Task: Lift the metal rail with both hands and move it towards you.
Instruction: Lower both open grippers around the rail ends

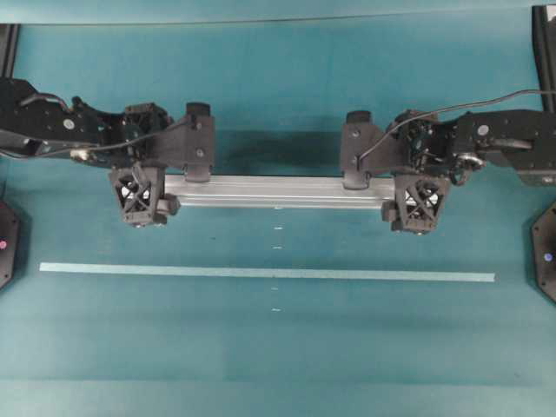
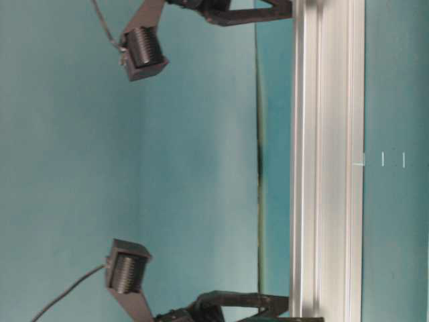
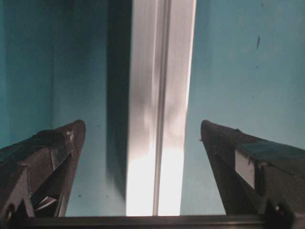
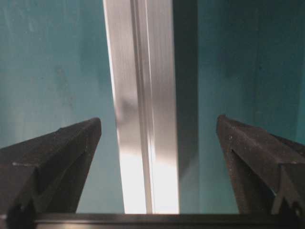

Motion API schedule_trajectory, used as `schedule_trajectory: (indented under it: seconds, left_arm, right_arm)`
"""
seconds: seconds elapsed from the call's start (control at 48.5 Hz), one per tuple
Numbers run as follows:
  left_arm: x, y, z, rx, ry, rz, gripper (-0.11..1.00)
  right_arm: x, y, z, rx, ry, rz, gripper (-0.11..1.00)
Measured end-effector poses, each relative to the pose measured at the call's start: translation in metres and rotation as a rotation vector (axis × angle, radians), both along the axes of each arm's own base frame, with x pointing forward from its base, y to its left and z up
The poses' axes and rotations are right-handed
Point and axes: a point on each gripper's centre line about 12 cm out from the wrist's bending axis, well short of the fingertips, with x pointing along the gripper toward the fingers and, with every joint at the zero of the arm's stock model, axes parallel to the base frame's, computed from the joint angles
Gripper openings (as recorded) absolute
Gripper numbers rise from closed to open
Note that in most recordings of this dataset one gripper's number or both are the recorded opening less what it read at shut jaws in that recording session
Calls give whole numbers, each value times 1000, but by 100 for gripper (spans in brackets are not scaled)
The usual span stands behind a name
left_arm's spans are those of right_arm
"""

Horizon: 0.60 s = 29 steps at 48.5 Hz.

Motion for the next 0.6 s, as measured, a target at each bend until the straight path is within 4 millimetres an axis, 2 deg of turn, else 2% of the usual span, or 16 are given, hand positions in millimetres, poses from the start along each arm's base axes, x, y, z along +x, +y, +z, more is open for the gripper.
schedule_trajectory:
  seconds: [0.351,0.598]
  left_arm:
    - [-1,0,-23,-13,14,17,97]
    - [-1,1,-28,-13,12,21,97]
  right_arm:
    - [-3,-7,-17,1,3,-24,100]
    - [-2,-7,-23,0,-2,-22,100]
